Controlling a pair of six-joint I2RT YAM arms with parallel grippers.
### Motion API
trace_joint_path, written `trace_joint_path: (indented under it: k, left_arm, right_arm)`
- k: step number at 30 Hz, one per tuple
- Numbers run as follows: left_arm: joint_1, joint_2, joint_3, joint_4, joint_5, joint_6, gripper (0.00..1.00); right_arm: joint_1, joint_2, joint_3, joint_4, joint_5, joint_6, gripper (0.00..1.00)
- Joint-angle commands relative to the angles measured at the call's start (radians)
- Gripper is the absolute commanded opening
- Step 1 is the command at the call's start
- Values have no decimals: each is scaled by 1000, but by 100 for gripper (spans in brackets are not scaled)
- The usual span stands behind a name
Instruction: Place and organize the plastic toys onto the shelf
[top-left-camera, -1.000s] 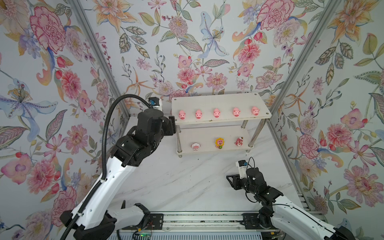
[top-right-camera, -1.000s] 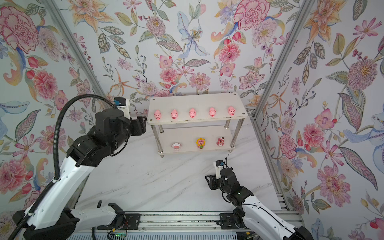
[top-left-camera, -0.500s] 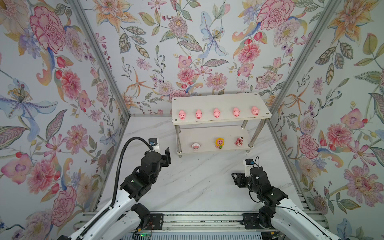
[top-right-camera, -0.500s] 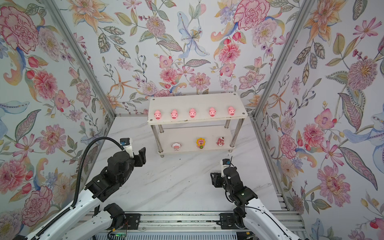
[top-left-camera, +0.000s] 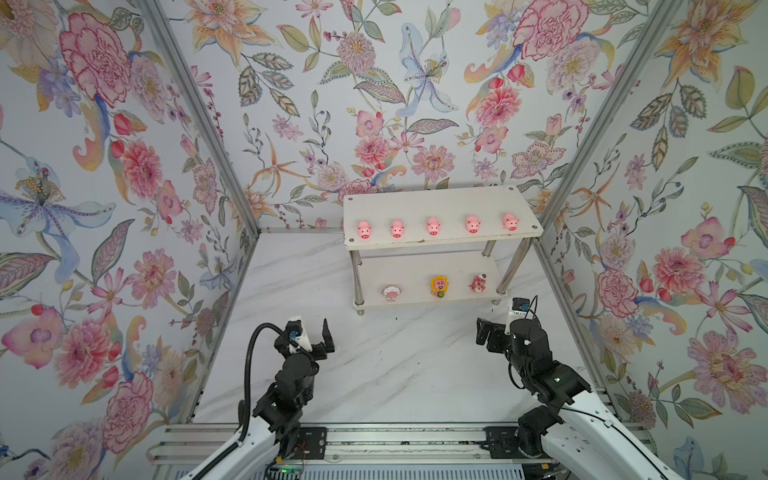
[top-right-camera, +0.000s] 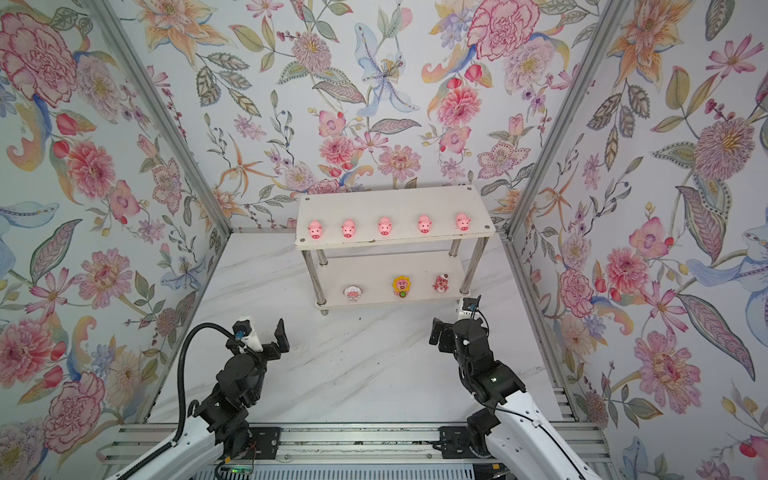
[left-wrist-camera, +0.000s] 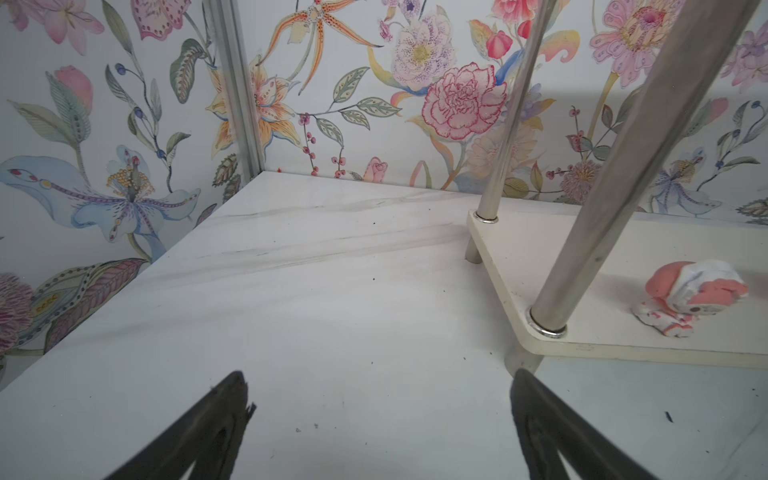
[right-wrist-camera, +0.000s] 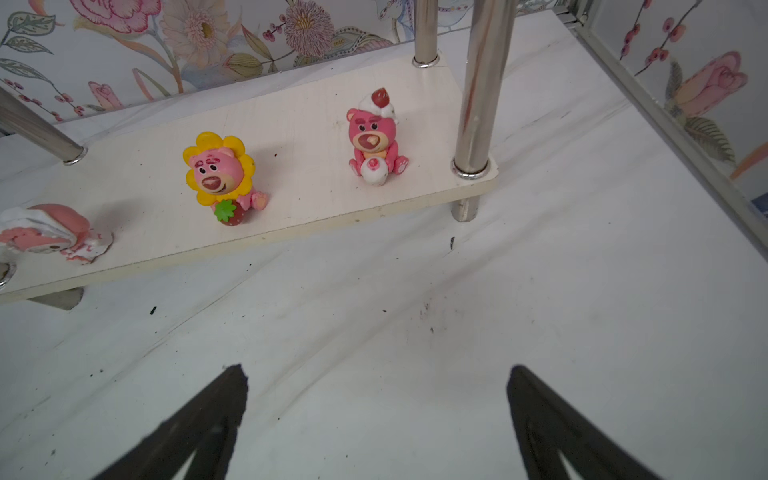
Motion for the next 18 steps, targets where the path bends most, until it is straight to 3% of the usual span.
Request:
trace_joint_path:
  k: [1,6,12,15,18]
  left_arm:
    - [61,7,-73,282,-40,40,99]
    - [180,138,21,264,111,69,99]
    - [232,217,42,325,93,134,99]
    - [273,216,28,361,114,134,99]
    - [294,239,48,349,68,176,99]
  right_arm:
    - [-6,8,38,-12,144,-69,99]
    - [-13,27,23,-8,291,-114,99]
    - [-25,6,-53,58,378,-98,99]
    - [-35,-34,-129,166,374,-124,99]
    - [-51,-99,-189,286,388,-171,99]
